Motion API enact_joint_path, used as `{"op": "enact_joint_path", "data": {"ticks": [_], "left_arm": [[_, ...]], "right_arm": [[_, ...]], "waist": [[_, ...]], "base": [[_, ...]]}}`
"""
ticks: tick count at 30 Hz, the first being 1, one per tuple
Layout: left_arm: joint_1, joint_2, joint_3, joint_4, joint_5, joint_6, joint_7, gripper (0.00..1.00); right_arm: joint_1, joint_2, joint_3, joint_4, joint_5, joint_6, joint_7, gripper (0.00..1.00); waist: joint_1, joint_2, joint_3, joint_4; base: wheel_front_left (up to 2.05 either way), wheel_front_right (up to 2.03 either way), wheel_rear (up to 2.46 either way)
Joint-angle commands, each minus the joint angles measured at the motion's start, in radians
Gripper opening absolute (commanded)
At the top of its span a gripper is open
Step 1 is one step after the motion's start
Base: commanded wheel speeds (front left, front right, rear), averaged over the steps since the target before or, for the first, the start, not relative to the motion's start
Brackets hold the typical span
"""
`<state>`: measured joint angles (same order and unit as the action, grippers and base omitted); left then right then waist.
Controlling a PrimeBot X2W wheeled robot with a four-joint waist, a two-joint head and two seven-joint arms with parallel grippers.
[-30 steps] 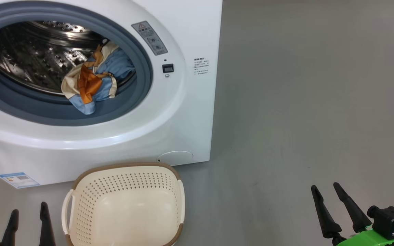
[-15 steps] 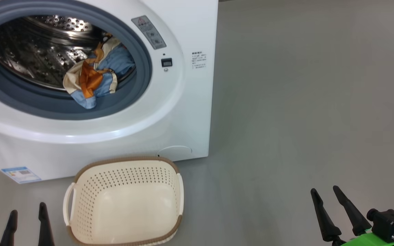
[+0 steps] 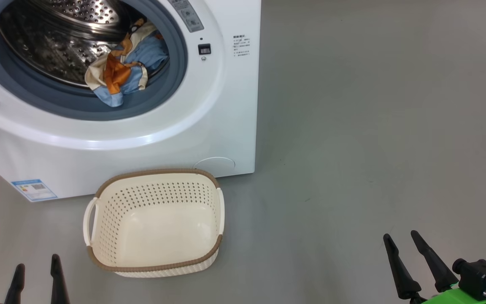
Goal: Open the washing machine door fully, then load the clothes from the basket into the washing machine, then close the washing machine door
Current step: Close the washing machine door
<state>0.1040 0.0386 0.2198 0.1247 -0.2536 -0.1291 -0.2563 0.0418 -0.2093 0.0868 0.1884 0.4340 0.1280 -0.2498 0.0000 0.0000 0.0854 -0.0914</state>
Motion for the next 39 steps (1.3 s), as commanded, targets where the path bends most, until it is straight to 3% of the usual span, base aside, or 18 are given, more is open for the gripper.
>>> {"op": "enact_joint_path", "data": {"ticks": [1, 13, 32, 39], "left_arm": [[-0.019, 0.012, 0.028, -0.028, 0.003, -0.002, -0.006, 1.00], [-0.027, 0.012, 0.049, 0.000, -0.037, 0.000, -0.006, 1.00], [0.006, 0.012, 0.021, 0.010, -0.097, 0.051, -0.006, 1.00], [0.021, 0.012, 0.009, 0.007, -0.105, 0.061, -0.006, 1.00]], "right_arm": [[0.003, -0.018, 0.020, -0.022, 0.005, 0.003, -0.012, 1.00], [-0.005, -0.021, 0.040, -0.021, 0.003, 0.003, -0.012, 1.00], [-0.100, -0.042, 0.176, 0.020, 0.018, 0.003, -0.012, 1.00], [-0.104, -0.043, 0.193, 0.030, 0.025, 0.003, -0.012, 1.00]], "waist": [[0.0000, 0.0000, 0.000, 0.001], [0.0000, 0.0000, -0.003, 0.059], [0.0000, 0.0000, -0.028, 0.313], [0.0000, 0.0000, -0.046, 0.376]], "base": [[-0.32, 0.32, 0.00], [-0.02, 0.02, 0.00], [0.00, 0.00, 0.00], [0.00, 0.00, 0.00]]}}
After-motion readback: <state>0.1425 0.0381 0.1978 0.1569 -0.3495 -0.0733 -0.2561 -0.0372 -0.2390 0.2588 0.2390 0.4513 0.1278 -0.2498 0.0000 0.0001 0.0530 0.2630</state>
